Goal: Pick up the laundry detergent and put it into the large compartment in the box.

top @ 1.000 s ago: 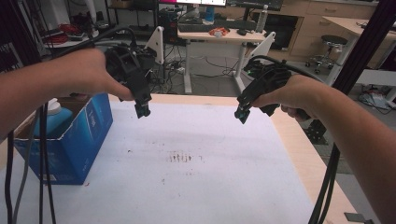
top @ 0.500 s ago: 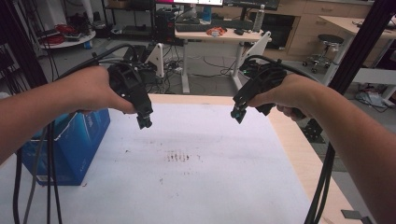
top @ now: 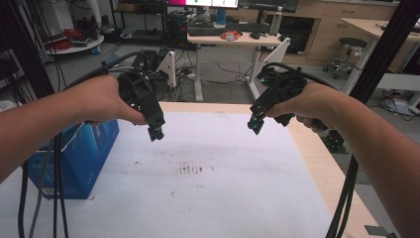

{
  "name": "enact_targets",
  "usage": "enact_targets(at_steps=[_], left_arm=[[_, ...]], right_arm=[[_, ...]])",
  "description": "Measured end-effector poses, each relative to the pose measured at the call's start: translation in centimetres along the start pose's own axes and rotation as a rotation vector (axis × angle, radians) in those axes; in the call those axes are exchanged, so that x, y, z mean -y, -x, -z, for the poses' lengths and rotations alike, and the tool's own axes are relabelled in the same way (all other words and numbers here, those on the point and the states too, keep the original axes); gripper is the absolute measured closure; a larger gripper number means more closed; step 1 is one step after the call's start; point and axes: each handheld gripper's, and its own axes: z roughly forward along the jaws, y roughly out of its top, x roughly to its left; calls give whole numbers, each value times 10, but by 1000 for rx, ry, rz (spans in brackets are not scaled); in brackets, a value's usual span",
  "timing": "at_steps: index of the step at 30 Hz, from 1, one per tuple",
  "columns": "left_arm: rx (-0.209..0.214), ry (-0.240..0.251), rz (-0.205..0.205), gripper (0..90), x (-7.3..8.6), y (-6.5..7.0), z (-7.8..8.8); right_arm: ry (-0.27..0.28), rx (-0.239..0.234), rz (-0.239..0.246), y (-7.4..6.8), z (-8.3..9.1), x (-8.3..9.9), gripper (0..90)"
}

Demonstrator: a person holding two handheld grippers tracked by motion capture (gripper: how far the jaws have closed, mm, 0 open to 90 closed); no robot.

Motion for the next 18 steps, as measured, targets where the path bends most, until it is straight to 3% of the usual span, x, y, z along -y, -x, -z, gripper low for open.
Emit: enact_targets(at_steps=[18], left_arm=[[11, 4, 2, 253, 0, -1, 1]], right_arm=[[4, -2, 6, 1, -1, 0, 128]])
